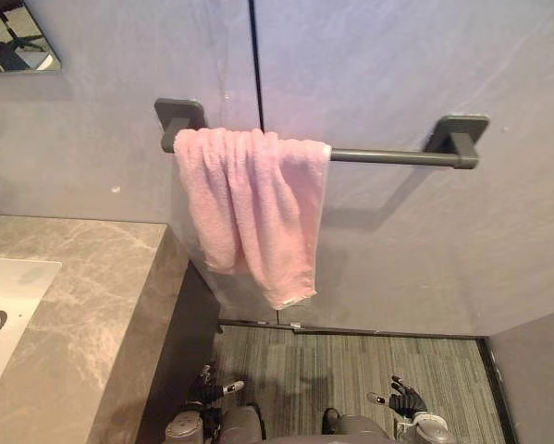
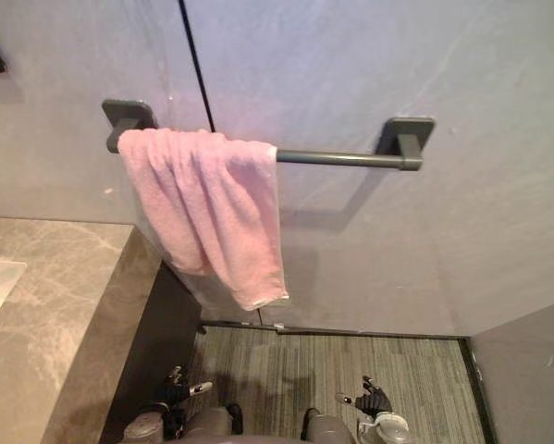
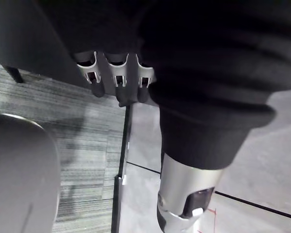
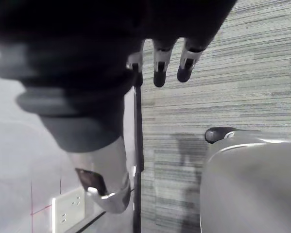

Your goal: Organize washtable

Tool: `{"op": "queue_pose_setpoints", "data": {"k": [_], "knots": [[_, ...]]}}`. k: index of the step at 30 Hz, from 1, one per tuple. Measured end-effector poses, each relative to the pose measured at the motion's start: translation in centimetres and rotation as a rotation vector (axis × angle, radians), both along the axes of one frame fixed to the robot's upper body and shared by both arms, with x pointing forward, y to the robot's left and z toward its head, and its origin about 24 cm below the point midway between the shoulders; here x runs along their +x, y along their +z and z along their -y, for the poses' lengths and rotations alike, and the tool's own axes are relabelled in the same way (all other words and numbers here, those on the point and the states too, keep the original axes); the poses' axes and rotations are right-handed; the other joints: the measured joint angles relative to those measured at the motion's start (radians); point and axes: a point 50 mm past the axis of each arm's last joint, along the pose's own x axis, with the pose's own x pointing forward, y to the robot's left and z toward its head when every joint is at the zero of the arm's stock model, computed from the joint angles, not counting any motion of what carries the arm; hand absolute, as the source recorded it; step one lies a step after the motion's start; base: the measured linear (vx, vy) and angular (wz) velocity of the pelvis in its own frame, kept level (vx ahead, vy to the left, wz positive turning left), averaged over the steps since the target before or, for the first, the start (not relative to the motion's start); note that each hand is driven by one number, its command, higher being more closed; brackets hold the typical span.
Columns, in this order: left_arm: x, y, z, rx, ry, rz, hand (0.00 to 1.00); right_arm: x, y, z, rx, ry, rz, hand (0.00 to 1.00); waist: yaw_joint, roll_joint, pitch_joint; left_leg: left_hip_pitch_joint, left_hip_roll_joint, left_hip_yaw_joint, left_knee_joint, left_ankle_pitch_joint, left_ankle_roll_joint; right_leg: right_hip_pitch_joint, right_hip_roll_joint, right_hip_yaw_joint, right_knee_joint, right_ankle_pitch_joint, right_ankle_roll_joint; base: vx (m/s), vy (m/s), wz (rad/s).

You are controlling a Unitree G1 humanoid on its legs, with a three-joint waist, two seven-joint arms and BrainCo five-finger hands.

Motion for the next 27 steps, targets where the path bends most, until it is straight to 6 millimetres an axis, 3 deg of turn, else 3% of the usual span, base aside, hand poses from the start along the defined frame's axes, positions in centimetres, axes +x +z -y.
{"op": "queue_pose_setpoints", "data": {"k": [11,15,18,20,23,27], "knots": [[-0.7,-0.3,-0.8,0.032,-0.026,-0.038,0.00,-1.3,-0.5,0.1,-0.007,0.013,-0.055,0.00,-0.003,-0.004,-0.014,0.093,-0.024,0.003,-0.121,0.016,0.016,0.016,-0.001,0.048,-0.020,0.002,0.005,0.01,0.017,-0.09],[0.7,0.8,-1.3,0.053,-0.026,0.042,0.00,-2.0,-0.5,0.7,-0.023,0.010,-0.073,0.00,-0.004,-0.004,-0.039,0.095,-0.026,-0.001,-0.160,0.036,0.014,0.004,0.000,0.047,-0.034,0.004,0.005,0.00,0.000,0.00],[3.3,3.5,-1.9,0.077,-0.011,0.217,0.00,-1.9,-0.4,1.2,-0.042,0.018,-0.070,0.00,-0.003,-0.004,-0.043,0.096,-0.029,-0.007,-0.175,0.042,0.015,0.005,0.000,0.042,-0.037,0.005,0.004,0.03,-0.014,0.04],[5.3,6.5,-1.8,0.087,-0.015,0.400,0.00,-1.6,-0.2,1.7,-0.065,0.016,-0.058,0.00,-0.003,-0.003,-0.044,0.097,-0.032,-0.024,-0.177,0.043,0.016,0.024,-0.001,0.036,-0.059,0.012,0.005,0.05,-0.002,0.06],[6.6,9.5,-1.5,0.075,-0.012,0.567,0.00,-1.3,0.0,1.7,-0.071,0.019,-0.040,0.00,-0.003,-0.004,-0.046,0.104,-0.037,-0.034,-0.186,0.045,0.019,0.040,-0.003,0.030,-0.080,0.020,0.004,0.04,0.005,0.06],[7.1,11.3,-1.3,0.076,-0.018,0.659,0.00,-1.0,0.1,1.7,-0.077,0.031,-0.031,0.00,-0.002,-0.002,-0.049,0.109,-0.039,-0.038,-0.192,0.047,0.023,0.056,-0.004,0.032,-0.111,0.037,0.004,0.00,0.004,-0.01]]}}
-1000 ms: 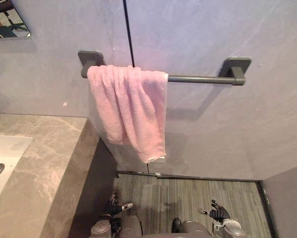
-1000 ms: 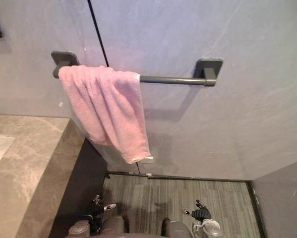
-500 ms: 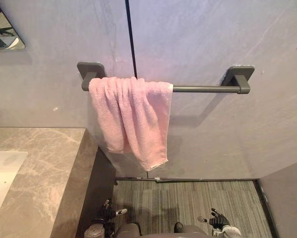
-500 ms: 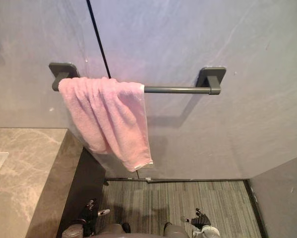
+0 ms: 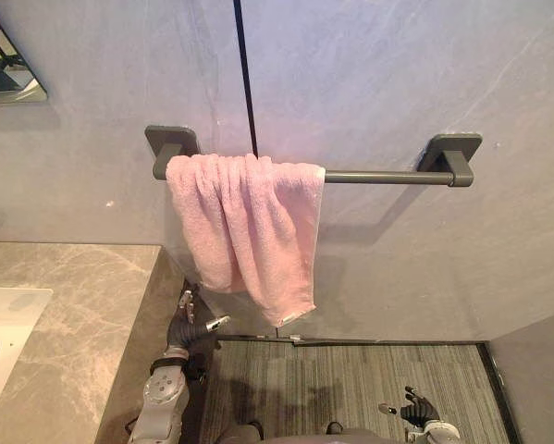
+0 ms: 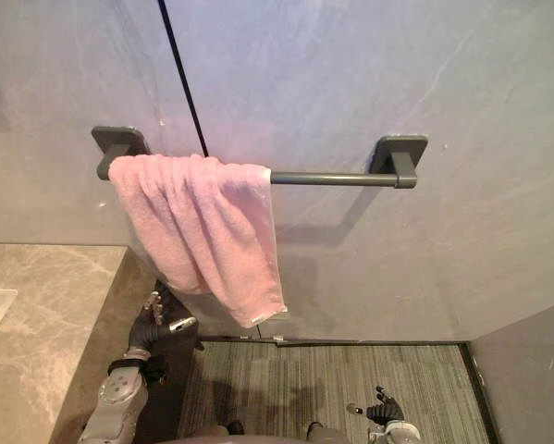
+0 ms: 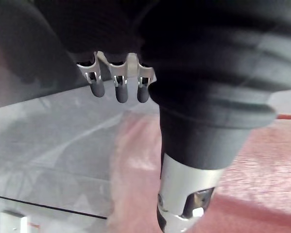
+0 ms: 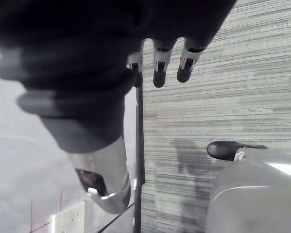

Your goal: Organize washtable

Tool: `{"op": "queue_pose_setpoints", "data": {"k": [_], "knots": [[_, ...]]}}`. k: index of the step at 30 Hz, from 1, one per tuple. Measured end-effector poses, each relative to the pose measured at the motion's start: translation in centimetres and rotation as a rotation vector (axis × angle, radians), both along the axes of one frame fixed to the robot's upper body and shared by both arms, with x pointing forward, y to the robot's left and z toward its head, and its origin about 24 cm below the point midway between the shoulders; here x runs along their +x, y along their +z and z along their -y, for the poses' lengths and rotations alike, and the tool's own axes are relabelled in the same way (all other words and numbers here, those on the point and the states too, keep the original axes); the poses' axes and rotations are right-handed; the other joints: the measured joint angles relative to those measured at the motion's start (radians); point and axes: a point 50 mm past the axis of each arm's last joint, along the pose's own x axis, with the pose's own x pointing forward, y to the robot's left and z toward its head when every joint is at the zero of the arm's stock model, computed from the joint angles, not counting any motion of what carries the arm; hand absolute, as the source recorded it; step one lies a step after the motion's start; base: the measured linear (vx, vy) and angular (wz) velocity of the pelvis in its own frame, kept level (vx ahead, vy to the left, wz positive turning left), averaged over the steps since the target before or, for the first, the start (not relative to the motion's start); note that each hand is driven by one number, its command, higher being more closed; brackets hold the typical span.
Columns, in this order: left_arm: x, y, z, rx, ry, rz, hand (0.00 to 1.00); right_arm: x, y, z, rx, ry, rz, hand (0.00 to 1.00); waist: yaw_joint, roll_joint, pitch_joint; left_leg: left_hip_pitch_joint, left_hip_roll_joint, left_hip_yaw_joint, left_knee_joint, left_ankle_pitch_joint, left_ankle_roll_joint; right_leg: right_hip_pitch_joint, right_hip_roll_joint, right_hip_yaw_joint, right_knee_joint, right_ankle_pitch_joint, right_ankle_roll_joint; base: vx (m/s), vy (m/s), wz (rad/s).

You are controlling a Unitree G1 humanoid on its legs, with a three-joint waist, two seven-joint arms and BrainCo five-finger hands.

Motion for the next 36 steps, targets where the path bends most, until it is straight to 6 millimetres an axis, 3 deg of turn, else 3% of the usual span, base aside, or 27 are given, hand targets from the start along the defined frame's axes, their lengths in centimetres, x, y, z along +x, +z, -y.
{"op": "queue_pose_setpoints", "data": {"k": [9,17,28,36], "knots": [[1.3,4.3,-0.8,0.057,-0.020,0.193,0.00,0.1,0.0,-0.1,-0.010,0.036,-0.005,0.00,-0.002,0.001,-0.002,0.008,-0.007,-0.004,-0.022,0.029,0.014,0.025,-0.004,0.004,-0.064,0.056,0.000,-0.04,0.009,-0.01],[1.8,6.7,-1.8,0.129,-0.062,0.272,0.00,0.1,0.0,0.0,-0.026,0.080,-0.020,0.00,-0.025,0.003,-0.014,0.034,-0.019,-0.007,-0.092,0.077,0.013,0.022,-0.013,0.011,-0.098,0.096,0.012,-0.11,0.007,-0.03],[3.4,8.8,-2.4,0.211,-0.117,0.331,0.00,-0.3,0.0,0.2,-0.019,0.099,-0.035,0.00,-0.031,-0.008,-0.020,0.046,-0.018,-0.010,-0.127,0.090,0.012,0.022,-0.008,0.019,-0.119,0.104,0.013,-0.01,-0.007,-0.02],[4.1,9.0,-3.0,0.232,-0.101,0.332,0.00,0.0,0.1,0.2,-0.021,0.102,-0.029,0.00,-0.028,-0.014,-0.024,0.055,-0.021,-0.018,-0.138,0.090,0.013,0.035,-0.008,0.019,-0.133,0.104,0.013,0.05,0.000,-0.01]]}}
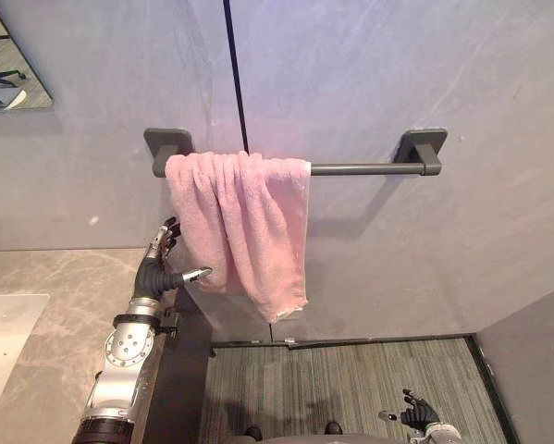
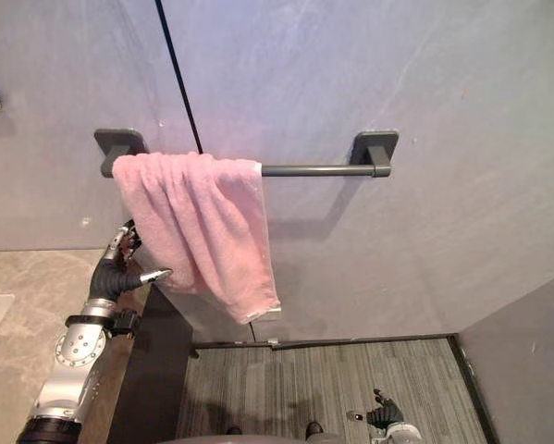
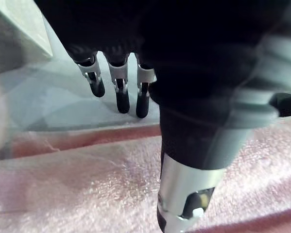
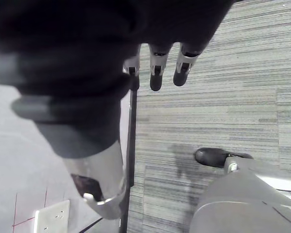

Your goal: Organize washtable

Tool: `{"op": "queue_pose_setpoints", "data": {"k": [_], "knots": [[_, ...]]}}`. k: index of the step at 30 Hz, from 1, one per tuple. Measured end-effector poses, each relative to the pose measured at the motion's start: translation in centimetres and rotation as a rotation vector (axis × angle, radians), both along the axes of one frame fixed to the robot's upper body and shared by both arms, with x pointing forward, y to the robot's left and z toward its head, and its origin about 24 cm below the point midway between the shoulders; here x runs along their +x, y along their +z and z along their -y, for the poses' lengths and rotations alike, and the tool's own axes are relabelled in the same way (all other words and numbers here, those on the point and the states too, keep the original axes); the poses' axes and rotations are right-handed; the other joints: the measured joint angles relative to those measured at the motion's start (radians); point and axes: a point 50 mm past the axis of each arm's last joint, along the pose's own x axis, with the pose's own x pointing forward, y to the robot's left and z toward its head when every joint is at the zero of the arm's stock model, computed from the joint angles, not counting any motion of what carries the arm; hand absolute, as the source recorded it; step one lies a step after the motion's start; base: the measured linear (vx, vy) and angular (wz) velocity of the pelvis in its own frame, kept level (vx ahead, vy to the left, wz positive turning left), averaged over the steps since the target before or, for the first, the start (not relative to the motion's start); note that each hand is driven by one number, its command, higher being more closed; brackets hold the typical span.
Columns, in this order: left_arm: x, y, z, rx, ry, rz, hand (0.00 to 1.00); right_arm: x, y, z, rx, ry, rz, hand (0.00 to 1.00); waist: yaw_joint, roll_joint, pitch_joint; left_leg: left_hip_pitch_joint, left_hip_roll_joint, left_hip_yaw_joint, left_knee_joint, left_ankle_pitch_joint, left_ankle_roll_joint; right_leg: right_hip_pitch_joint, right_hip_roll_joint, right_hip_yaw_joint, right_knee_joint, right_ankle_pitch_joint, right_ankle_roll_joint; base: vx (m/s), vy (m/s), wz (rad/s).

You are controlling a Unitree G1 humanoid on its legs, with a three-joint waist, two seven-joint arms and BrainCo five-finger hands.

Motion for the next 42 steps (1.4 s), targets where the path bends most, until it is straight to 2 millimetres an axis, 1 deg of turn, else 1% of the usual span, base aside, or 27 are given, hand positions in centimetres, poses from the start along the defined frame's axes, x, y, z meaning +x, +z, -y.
{"op": "queue_pose_setpoints", "data": {"k": [3,9,12,15,16,20,21,25,30,34,36,37,38,40,41,42], "knots": [[0.0,-0.1,0.0,0.001,0.001,-0.005,0.00,0.4,0.1,0.0,-0.001,0.004,0.014,0.00,-0.003,0.000,0.000,0.000,-0.001,0.000,0.000,0.000,0.000,-0.002,-0.001,0.001,0.000,0.000,0.000,-0.03,-0.003,0.00],[0.1,-0.5,0.2,0.026,-0.021,-0.030,0.00,0.1,0.1,0.0,-0.002,0.009,0.003,0.00,-0.005,-0.001,0.000,0.000,0.000,0.001,-0.003,0.000,0.000,-0.006,-0.001,0.005,0.000,0.002,-0.001,-0.05,-0.010,-0.02],[0.2,-0.5,0.3,0.050,-0.040,-0.038,0.00,0.1,0.0,-0.4,0.000,0.039,-0.004,0.00,-0.008,-0.005,-0.003,0.000,0.000,0.001,-0.013,0.002,0.000,-0.012,0.000,0.008,-0.001,0.002,0.000,0.00,0.000,0.00],[0.3,-0.9,0.7,0.083,-0.086,-0.070,0.00,0.2,0.0,-0.4,0.001,0.042,-0.002,0.00,-0.009,-0.007,-0.005,0.000,-0.001,0.002,-0.020,0.004,0.000,-0.015,0.000,0.009,-0.004,0.003,0.001,0.00,0.000,0.00],[0.3,-1.2,0.8,0.089,-0.092,-0.082,1.00,0.4,0.0,-0.4,0.001,0.043,0.001,0.00,-0.011,-0.007,-0.005,0.000,-0.002,0.003,-0.021,0.004,0.000,-0.015,-0.001,0.012,-0.008,0.004,0.001,0.00,0.000,0.00],[0.8,-1.4,1.1,0.110,-0.104,-0.094,1.00,0.5,0.1,-0.5,0.001,0.045,0.004,0.00,-0.019,-0.009,-0.006,0.000,-0.003,0.004,-0.024,0.004,0.000,-0.011,-0.001,0.014,-0.018,0.006,0.000,0.00,0.000,0.00],[0.8,-1.5,1.1,0.116,-0.102,-0.101,1.00,0.7,0.1,-0.5,0.000,0.046,0.011,0.00,-0.026,-0.009,-0.006,0.000,-0.002,0.005,-0.025,0.004,0.000,-0.012,-0.001,0.015,-0.018,0.006,0.000,0.00,-0.015,-0.05],[0.8,-1.9,1.2,0.117,-0.107,-0.122,1.00,1.4,0.5,-0.5,-0.002,0.053,0.042,0.00,-0.031,-0.009,-0.006,0.001,-0.002,0.016,-0.026,0.004,0.000,-0.012,0.000,0.022,-0.018,0.010,-0.003,0.00,-0.015,-0.10],[0.8,-2.2,1.1,0.117,-0.099,-0.137,1.00,1.7,0.7,-0.8,-0.002,0.073,0.061,0.00,-0.029,-0.010,-0.006,0.008,-0.002,0.025,-0.026,0.004,0.000,-0.010,0.000,0.031,-0.018,0.015,-0.004,-0.05,-0.012,-0.05],[0.7,-2.3,1.1,0.113,-0.098,-0.140,1.00,2.6,1.3,-1.4,-0.001,0.117,0.114,0.00,-0.030,-0.011,-0.007,0.010,-0.002,0.028,-0.026,0.004,0.000,-0.017,-0.001,0.039,-0.019,0.019,0.000,-0.07,-0.013,-0.05],[0.7,-2.3,1.1,0.112,-0.097,-0.140,1.00,3.4,1.9,-1.7,-0.002,0.138,0.160,0.00,-0.030,-0.011,-0.007,0.009,-0.003,0.028,-0.029,0.004,0.000,-0.019,-0.001,0.042,-0.021,0.020,0.003,-0.05,-0.016,-0.05],[0.6,-2.3,1.1,0.112,-0.095,-0.140,1.00,4.3,2.7,-2.0,-0.002,0.157,0.212,0.00,-0.031,-0.011,-0.007,0.009,-0.003,0.029,-0.032,0.004,0.000,-0.019,0.000,0.044,-0.026,0.023,0.004,-0.03,-0.013,-0.03],[0.6,-2.3,1.1,0.112,-0.095,-0.140,1.00,4.6,3.0,-2.1,-0.002,0.163,0.233,0.00,-0.031,-0.011,-0.007,0.009,-0.003,0.029,-0.033,0.004,0.000,-0.019,-0.001,0.044,-0.029,0.025,0.004,-0.03,-0.020,-0.03],[0.6,-2.1,1.1,0.102,-0.086,-0.129,1.00,6.5,4.8,-2.5,-0.001,0.195,0.348,0.00,-0.030,-0.011,-0.007,0.005,-0.004,0.029,-0.034,0.004,0.000,-0.022,-0.001,0.045,-0.034,0.027,0.005,0.00,0.000,0.00],[0.6,-2.1,1.0,0.100,-0.082,-0.125,1.00,6.9,5.3,-2.6,0.001,0.205,0.376,0.00,-0.030,-0.011,-0.007,0.004,-0.004,0.029,-0.035,0.004,0.000,-0.022,-0.001,0.045,-0.034,0.027,0.005,0.00,0.000,0.00],[0.6,-1.9,1.1,0.099,-0.080,-0.114,1.00,7.9,6.5,-2.8,0.002,0.224,0.447,0.00,-0.030,-0.011,-0.007,0.002,-0.004,0.029,-0.035,0.004,0.000,-0.024,-0.001,0.045,-0.035,0.027,0.005,0.00,0.000,0.00]]}}
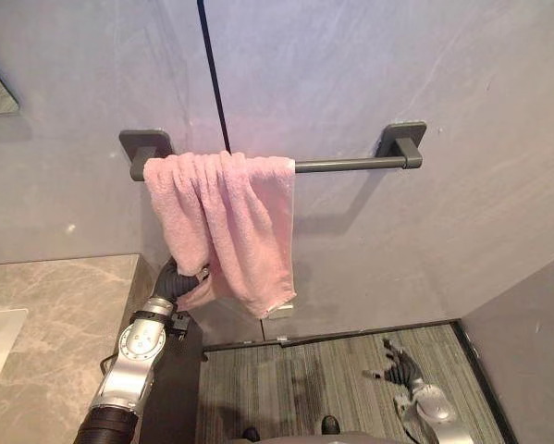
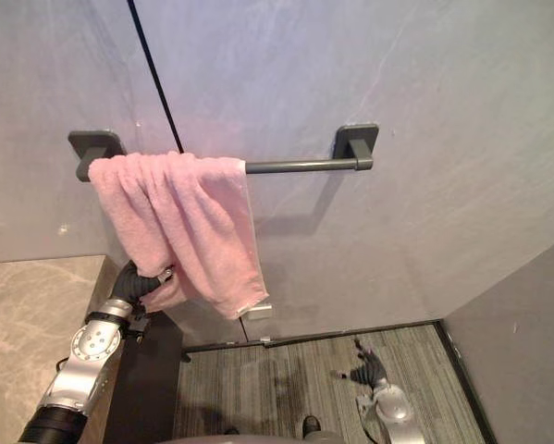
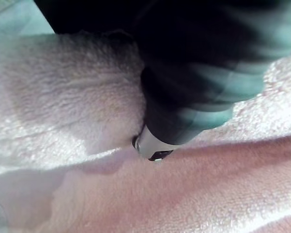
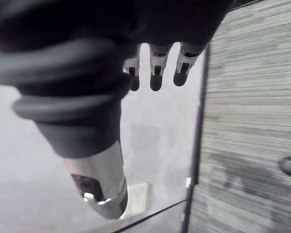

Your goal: Organize washtable

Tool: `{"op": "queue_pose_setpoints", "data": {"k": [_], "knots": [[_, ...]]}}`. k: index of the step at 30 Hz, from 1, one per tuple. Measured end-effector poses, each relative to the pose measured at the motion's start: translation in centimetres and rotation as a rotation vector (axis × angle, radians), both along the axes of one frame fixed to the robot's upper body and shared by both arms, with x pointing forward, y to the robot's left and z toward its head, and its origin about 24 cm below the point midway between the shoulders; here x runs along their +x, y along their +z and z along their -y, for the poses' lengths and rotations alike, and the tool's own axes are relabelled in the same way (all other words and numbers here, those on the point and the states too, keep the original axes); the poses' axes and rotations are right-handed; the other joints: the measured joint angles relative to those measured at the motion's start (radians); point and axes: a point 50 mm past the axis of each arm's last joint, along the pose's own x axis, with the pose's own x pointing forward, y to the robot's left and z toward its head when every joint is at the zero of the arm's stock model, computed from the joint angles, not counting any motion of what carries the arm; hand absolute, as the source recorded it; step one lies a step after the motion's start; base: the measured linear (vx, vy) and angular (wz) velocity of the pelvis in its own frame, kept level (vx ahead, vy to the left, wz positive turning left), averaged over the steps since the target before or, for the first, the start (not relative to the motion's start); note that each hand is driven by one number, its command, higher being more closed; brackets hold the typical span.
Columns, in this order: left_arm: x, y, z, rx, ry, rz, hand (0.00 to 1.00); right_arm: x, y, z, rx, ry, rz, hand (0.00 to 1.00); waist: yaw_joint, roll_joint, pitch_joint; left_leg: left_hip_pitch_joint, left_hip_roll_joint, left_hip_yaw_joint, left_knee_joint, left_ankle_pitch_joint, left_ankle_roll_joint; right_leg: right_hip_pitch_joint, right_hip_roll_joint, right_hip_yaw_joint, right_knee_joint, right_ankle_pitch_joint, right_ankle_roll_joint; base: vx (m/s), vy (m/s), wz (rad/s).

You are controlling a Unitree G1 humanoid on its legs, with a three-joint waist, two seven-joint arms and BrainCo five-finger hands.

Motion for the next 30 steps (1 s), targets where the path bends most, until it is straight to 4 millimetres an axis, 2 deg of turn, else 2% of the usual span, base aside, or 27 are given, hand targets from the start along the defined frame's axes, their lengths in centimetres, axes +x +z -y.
{"op": "queue_pose_setpoints", "data": {"k": [1,3,7,12,19,23,30], "knots": [[0.0,0.3,0.1,-0.001,0.004,0.015,1.00,1.0,1.5,-0.1,0.004,0.021,0.086,0.00,0.000,0.000,0.000,-0.004,0.000,0.000,0.000,0.000,0.000,-0.005,0.000,0.000,0.000,0.000,0.000,0.00,0.000,0.00],[0.0,0.5,0.1,-0.002,0.005,0.026,1.00,1.6,2.5,-0.2,0.008,0.041,0.137,0.00,0.001,0.000,0.000,-0.006,0.000,-0.001,0.000,0.000,0.000,-0.007,0.000,0.001,0.000,0.000,0.000,0.01,-0.007,-0.03],[-0.6,0.9,0.7,-0.023,-0.004,0.058,1.00,3.4,6.5,-1.0,0.049,0.121,0.330,0.00,0.004,-0.003,-0.001,-0.008,-0.001,-0.005,0.003,0.000,0.000,-0.006,-0.002,0.012,0.004,0.000,0.000,0.01,-0.020,-0.06],[-0.7,1.2,1.1,-0.036,-0.014,0.082,1.00,4.4,8.7,-1.8,0.084,0.181,0.424,0.00,0.005,-0.008,-0.002,-0.013,0.000,-0.006,0.008,-0.001,0.002,-0.016,-0.001,0.021,0.017,-0.005,0.003,-0.06,-0.023,-0.01],[-0.7,1.6,1.4,-0.044,-0.028,0.104,1.00,7.0,13.2,-4.9,0.147,0.335,0.620,0.00,0.008,-0.022,-0.010,-0.029,0.004,-0.019,0.017,-0.001,0.002,-0.025,-0.001,0.016,0.023,-0.005,0.003,-0.05,-0.023,0.03],[-0.6,1.8,1.5,-0.060,-0.034,0.109,1.00,8.1,14.5,-6.5,0.166,0.398,0.667,0.00,0.011,-0.027,-0.013,-0.040,-0.002,-0.029,0.022,-0.001,0.002,-0.028,-0.002,0.004,0.023,-0.005,0.003,0.00,-0.008,0.09],[-0.5,1.9,1.9,-0.081,-0.047,0.116,1.00,8.7,15.2,-7.5,0.168,0.453,0.685,0.00,0.027,-0.027,-0.013,-0.046,-0.003,-0.034,0.026,0.000,0.002,-0.027,-0.003,-0.001,0.023,-0.006,0.003,-0.01,-0.005,0.02]]}}
